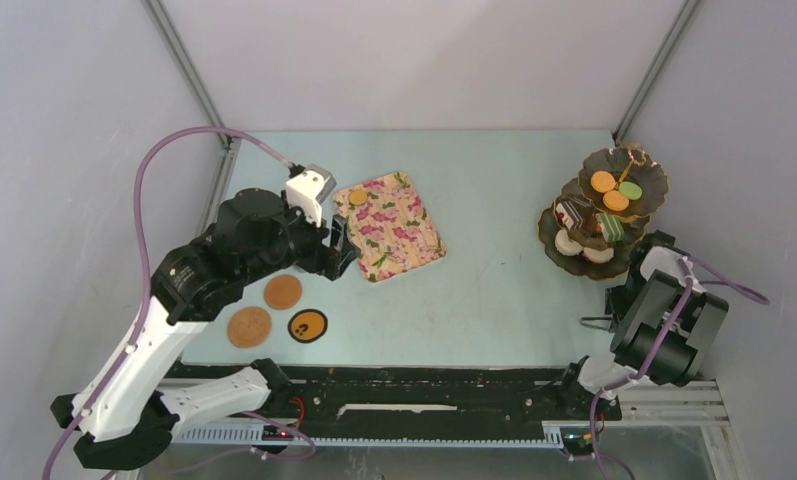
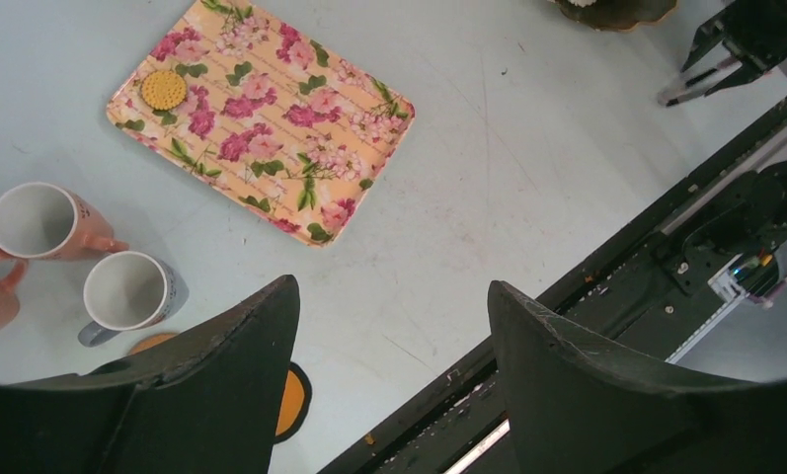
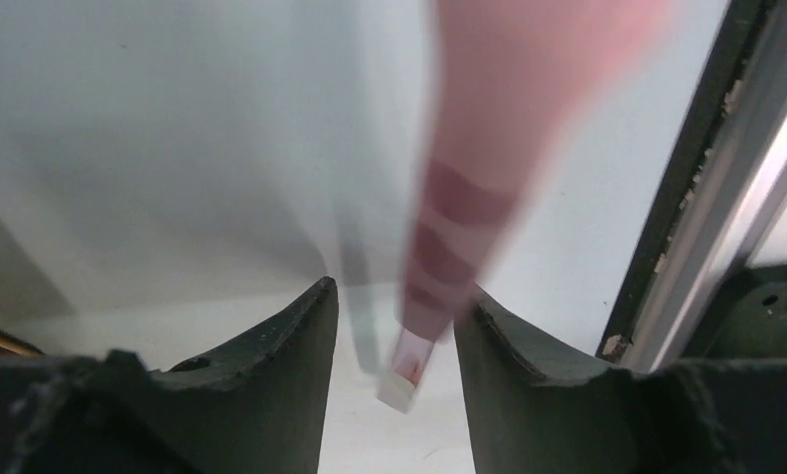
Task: Serve the afternoon tea
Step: Pick up the clamp from the center of the board, then place the clamp at the center of the board.
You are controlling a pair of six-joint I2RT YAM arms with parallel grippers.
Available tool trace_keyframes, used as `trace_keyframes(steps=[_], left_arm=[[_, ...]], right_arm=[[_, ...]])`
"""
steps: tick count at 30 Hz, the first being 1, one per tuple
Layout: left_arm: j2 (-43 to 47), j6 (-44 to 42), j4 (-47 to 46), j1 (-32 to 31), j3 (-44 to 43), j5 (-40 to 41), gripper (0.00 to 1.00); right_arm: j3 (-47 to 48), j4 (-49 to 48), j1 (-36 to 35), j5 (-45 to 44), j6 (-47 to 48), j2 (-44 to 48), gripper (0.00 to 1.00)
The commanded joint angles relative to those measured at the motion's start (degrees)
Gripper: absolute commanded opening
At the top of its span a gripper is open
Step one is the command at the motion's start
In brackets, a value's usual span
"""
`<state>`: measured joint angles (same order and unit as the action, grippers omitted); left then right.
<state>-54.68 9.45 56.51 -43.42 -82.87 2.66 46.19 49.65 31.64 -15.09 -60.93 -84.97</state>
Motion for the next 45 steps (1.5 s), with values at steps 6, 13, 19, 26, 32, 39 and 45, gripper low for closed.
trace_keyframes(steps=[6,13,19,26,32,39,45], left_arm=[[-0.4,5.4,-1.4,2.7,-3.5,-1.5,0.75],[-0.4,7.5,-2.1,3.0,-4.5,-1.9,0.74],[0.6,7.2,-2.6,3.3,-4.5,-1.5,0.74],[5.1,6.9,-3.2,4.0,-0.7,-1.4,0.74],[7.6,7.3,-2.5,4.5,1.0,-1.0,0.74],[8.8,8.8,-2.1,4.6,1.0,-1.9,0.74],[9.3,8.4,-0.1,4.6,-0.6,1.6,0.74]], right_arm=[[0.0,-4.9,0.3,2.5,1.7,-6.1,0.36],[0.1,-1.9,-1.7,5.1,3.8,-4.4,0.13],[-3.0,3.8,-13.3,9.3,1.7,5.8,0.00],[-4.9,8.2,-35.9,11.0,-4.8,17.2,0.00],[9.5,10.4,-66.4,-6.7,1.9,5.5,0.00],[30.4,25.8,-80.5,-29.9,17.7,-21.4,0.00],[34.3,21.5,-85.7,-32.6,27.9,-28.5,0.07]])
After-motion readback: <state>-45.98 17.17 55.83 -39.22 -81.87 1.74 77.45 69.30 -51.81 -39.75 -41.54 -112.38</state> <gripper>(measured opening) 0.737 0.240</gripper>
